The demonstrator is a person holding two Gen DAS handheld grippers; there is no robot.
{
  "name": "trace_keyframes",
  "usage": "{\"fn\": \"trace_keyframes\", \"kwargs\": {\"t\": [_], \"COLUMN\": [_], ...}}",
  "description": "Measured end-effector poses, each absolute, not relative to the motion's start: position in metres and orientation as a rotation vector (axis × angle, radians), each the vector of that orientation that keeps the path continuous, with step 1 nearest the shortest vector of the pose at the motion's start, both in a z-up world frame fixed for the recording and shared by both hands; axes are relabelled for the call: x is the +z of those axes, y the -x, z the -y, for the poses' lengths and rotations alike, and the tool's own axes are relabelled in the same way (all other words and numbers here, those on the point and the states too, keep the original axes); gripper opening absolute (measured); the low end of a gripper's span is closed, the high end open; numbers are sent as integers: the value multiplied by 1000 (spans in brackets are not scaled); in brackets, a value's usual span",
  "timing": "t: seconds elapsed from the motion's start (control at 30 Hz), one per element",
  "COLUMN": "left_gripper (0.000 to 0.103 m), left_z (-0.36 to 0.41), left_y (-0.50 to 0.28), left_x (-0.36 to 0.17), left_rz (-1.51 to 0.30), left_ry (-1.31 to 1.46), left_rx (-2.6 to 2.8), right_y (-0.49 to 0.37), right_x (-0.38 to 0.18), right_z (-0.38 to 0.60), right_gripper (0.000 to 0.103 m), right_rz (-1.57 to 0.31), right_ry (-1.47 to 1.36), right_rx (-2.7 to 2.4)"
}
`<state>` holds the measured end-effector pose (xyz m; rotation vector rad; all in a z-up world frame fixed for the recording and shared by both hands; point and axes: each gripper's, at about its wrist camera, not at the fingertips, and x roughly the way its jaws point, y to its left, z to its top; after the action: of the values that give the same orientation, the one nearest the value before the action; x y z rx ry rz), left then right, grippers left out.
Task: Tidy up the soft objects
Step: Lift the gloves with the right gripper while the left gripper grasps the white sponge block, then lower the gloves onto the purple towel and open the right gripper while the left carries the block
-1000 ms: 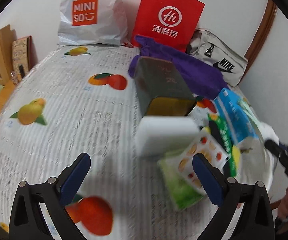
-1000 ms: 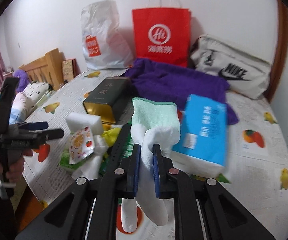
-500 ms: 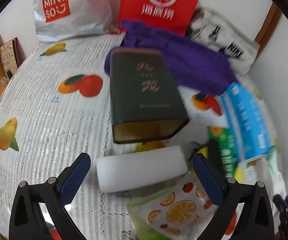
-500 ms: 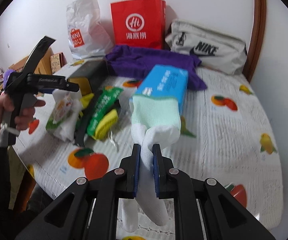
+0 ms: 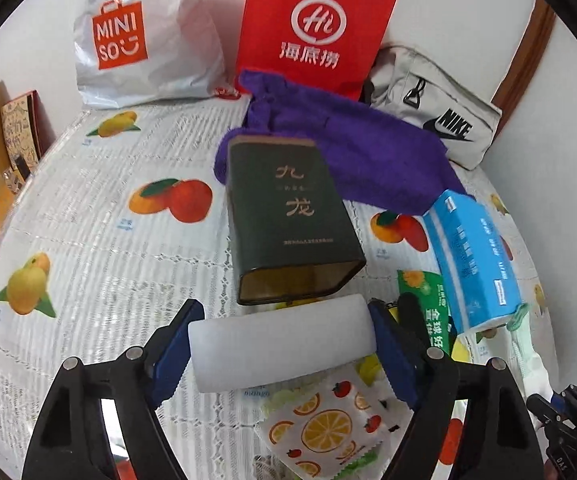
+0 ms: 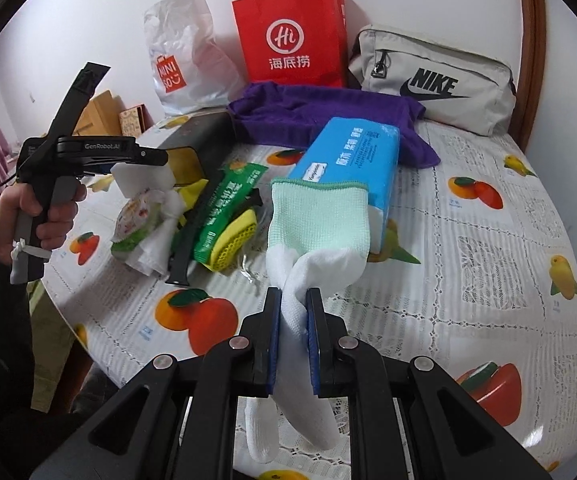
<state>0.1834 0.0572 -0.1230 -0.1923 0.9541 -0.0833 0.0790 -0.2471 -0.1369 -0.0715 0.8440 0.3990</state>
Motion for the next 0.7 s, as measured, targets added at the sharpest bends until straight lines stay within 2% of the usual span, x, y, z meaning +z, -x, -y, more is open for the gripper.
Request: {"fn": "trace_keyframes", "kwargs": {"t": [0.37,0.7], "left_gripper": [81,81], "left_z": [-75,-79], "left_y": [-160,-167], "left_x": [-105,-84], "left_rz": [-917,-886], "left_ry": [256,259], "left_rx": [-81,-84], "right_y": [-67,-114], "right_x": [-100,-72], "right_z": [249,237], "right_gripper": [12,12], "right_rz": [-778,-758], "right_ry": [51,83], "right_rx": [410,358]}}
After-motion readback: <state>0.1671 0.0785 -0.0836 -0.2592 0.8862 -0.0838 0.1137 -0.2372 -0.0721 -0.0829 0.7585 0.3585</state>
